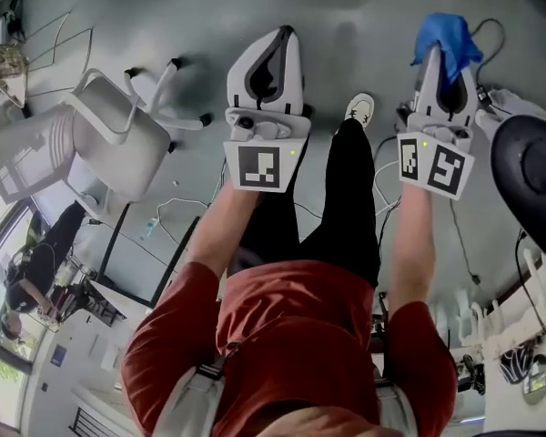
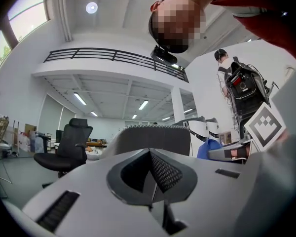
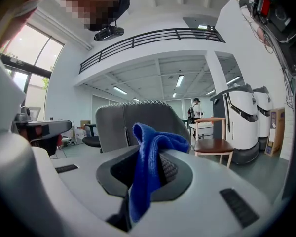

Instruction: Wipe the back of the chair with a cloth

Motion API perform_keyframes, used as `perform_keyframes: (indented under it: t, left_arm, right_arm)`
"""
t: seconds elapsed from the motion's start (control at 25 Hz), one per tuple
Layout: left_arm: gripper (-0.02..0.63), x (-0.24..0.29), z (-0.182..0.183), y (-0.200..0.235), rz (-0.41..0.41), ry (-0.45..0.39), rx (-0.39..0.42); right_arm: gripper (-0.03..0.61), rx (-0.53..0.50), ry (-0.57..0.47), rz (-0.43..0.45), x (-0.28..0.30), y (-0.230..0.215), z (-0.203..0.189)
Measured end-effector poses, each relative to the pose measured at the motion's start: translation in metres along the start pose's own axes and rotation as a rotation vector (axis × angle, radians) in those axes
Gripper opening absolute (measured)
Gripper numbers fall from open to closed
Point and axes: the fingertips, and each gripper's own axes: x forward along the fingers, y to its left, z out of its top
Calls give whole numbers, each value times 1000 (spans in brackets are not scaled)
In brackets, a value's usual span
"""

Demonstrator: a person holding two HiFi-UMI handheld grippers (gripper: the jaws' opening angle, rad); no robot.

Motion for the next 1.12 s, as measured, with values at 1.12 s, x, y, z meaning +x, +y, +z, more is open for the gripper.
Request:
perform_keyframes:
  t: [1.12]
  left_arm:
    - [12, 32, -125, -57, -6, 112, -26]
  right_arm:
    - [55, 42, 274, -77, 146, -108, -188]
